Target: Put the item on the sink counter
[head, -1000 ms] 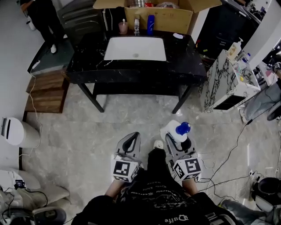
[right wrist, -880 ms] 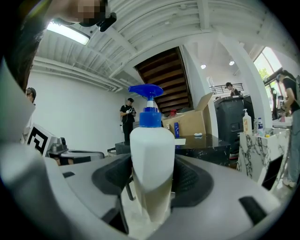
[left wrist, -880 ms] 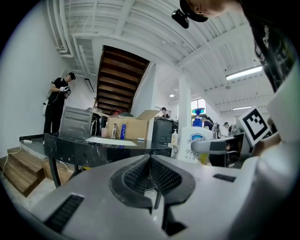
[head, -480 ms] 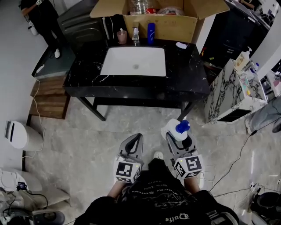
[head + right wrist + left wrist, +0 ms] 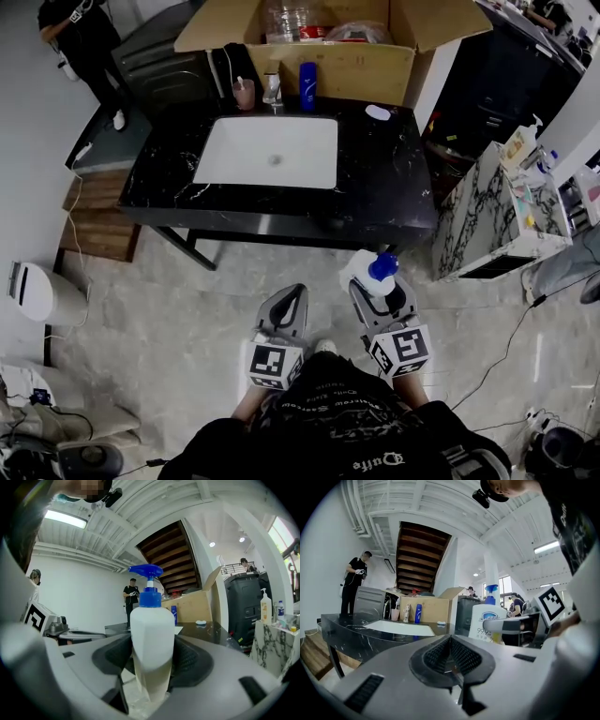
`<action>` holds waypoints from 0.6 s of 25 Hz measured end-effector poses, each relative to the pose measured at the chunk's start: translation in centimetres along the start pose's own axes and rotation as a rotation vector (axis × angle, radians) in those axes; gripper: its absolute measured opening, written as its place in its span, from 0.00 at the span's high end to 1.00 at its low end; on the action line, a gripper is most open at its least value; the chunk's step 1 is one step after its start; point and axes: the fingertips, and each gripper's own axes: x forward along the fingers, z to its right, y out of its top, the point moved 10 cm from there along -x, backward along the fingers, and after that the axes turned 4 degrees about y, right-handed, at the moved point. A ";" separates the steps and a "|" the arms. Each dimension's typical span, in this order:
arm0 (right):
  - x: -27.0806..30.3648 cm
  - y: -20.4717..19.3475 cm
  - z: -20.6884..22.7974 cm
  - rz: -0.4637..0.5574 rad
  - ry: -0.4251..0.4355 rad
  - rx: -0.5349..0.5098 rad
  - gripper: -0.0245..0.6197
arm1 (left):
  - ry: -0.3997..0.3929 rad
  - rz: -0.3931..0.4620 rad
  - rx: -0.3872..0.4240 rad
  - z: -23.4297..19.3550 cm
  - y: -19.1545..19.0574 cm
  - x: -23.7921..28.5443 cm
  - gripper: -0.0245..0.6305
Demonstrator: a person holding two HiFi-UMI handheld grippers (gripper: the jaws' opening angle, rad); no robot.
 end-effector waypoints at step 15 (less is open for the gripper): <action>1.6 -0.5 4.0 -0.015 -0.029 0.051 0.56 | -0.024 -0.039 -0.074 -0.5 -0.9 5.9 0.95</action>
